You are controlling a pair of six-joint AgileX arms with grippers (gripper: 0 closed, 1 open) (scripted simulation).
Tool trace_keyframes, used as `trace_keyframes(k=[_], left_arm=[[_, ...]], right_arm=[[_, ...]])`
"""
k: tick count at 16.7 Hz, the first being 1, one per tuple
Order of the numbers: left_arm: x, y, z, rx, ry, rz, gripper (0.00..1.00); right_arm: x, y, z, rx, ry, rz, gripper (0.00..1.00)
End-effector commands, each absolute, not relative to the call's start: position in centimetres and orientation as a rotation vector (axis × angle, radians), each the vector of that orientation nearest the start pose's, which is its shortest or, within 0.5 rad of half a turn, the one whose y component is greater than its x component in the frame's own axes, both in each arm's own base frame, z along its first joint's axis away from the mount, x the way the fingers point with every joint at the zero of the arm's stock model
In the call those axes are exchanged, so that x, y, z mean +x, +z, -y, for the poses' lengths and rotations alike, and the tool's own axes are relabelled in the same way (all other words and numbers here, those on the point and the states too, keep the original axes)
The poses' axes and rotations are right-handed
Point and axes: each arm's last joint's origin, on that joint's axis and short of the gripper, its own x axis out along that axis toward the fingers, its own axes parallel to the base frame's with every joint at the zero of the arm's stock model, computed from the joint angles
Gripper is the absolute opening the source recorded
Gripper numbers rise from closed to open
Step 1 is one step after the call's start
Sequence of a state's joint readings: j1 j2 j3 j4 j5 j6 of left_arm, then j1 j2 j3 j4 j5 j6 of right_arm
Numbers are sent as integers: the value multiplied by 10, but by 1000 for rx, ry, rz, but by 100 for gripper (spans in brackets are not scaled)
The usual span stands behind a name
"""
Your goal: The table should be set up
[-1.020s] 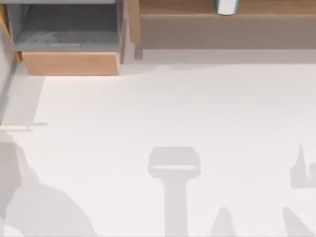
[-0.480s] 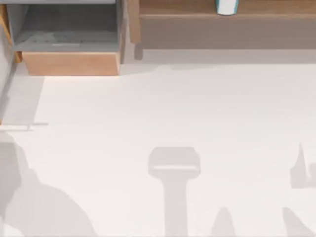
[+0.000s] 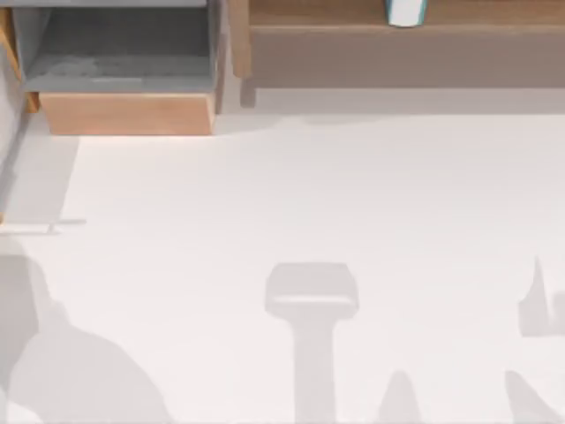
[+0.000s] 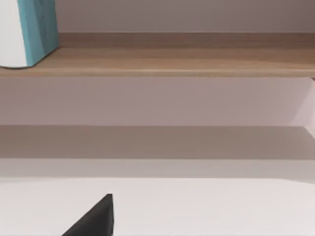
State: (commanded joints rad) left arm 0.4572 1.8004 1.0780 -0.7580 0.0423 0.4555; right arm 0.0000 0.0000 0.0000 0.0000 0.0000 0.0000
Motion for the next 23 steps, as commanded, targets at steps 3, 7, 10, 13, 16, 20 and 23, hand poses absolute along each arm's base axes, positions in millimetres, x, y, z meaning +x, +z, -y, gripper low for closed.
trace_keyframes(k=[3, 7, 10, 13, 16, 20, 23], left_arm=[[285, 141, -142, -2, 8, -1462, 100], [282, 139, -154, 15, 12, -1349, 100], [278, 134, -169, 64, 10, -1199, 100], [271, 127, -184, 162, 3, -1023, 100], [263, 117, -197, 315, -9, -840, 100], [250, 102, -205, 588, -26, -611, 100], [240, 94, -204, 826, -35, -454, 100]], right_arm=[[106, 160, 1, 0, 0, 0, 100], [106, 160, 1, 0, 0, 0, 100], [106, 160, 1, 0, 0, 0, 100], [106, 160, 1, 0, 0, 0, 100], [106, 160, 1, 0, 0, 0, 100], [106, 160, 1, 0, 0, 0, 100], [106, 160, 1, 0, 0, 0, 100]])
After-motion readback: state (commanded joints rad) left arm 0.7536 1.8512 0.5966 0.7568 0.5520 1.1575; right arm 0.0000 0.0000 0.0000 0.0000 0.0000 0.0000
